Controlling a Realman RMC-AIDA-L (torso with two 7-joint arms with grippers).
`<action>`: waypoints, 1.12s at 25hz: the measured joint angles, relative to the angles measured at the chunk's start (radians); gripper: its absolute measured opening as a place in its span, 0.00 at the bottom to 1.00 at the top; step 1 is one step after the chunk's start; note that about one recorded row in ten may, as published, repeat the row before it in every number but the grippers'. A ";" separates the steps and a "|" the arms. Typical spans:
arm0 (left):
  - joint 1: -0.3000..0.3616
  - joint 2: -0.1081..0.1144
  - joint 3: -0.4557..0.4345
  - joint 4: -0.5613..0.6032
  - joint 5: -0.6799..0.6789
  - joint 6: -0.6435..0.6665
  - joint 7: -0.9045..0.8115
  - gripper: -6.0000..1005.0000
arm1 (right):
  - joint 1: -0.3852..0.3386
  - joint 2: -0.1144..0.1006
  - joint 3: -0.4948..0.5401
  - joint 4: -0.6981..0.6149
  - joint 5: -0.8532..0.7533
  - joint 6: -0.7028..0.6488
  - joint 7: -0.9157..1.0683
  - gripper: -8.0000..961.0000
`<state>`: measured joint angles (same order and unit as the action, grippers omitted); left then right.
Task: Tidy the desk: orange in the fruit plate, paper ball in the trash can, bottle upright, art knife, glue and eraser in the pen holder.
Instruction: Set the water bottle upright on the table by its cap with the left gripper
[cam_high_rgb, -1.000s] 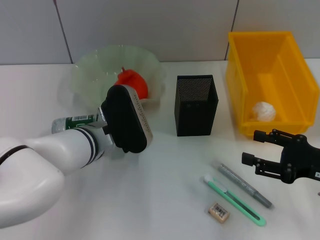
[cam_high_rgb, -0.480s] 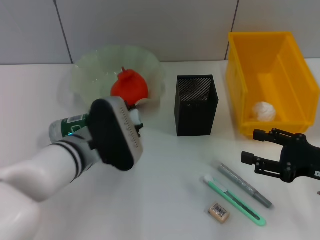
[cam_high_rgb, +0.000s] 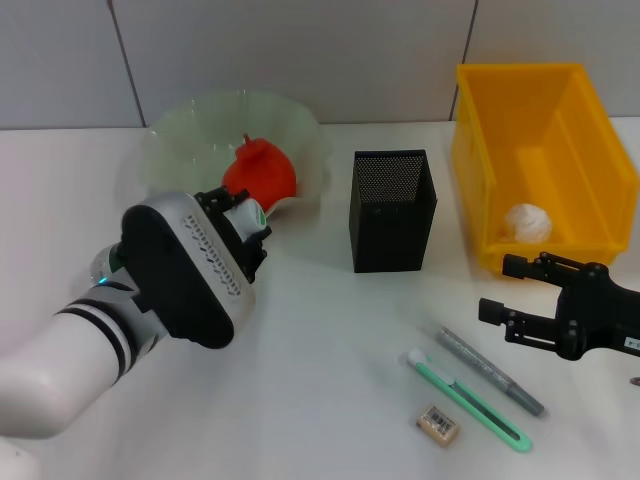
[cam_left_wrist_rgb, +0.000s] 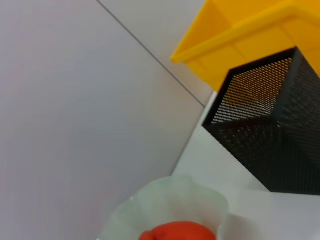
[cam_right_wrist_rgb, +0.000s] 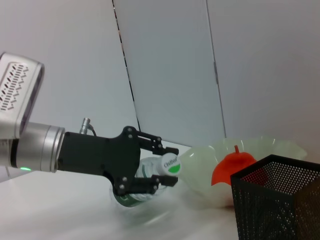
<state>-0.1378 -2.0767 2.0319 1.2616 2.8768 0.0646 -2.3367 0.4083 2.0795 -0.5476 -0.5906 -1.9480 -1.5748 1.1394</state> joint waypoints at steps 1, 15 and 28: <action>0.007 0.000 -0.001 0.009 0.000 -0.001 -0.005 0.46 | 0.001 0.000 0.000 0.002 0.000 0.000 0.000 0.78; 0.057 0.006 -0.060 0.105 -0.027 0.004 -0.194 0.45 | 0.009 -0.001 0.002 0.014 0.008 0.004 -0.003 0.78; 0.084 0.010 -0.118 0.158 -0.178 0.028 -0.195 0.44 | 0.008 -0.002 0.001 0.024 0.009 0.018 -0.013 0.78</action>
<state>-0.0539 -2.0663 1.9138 1.4196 2.6985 0.0930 -2.5318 0.4165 2.0773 -0.5461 -0.5669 -1.9386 -1.5571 1.1261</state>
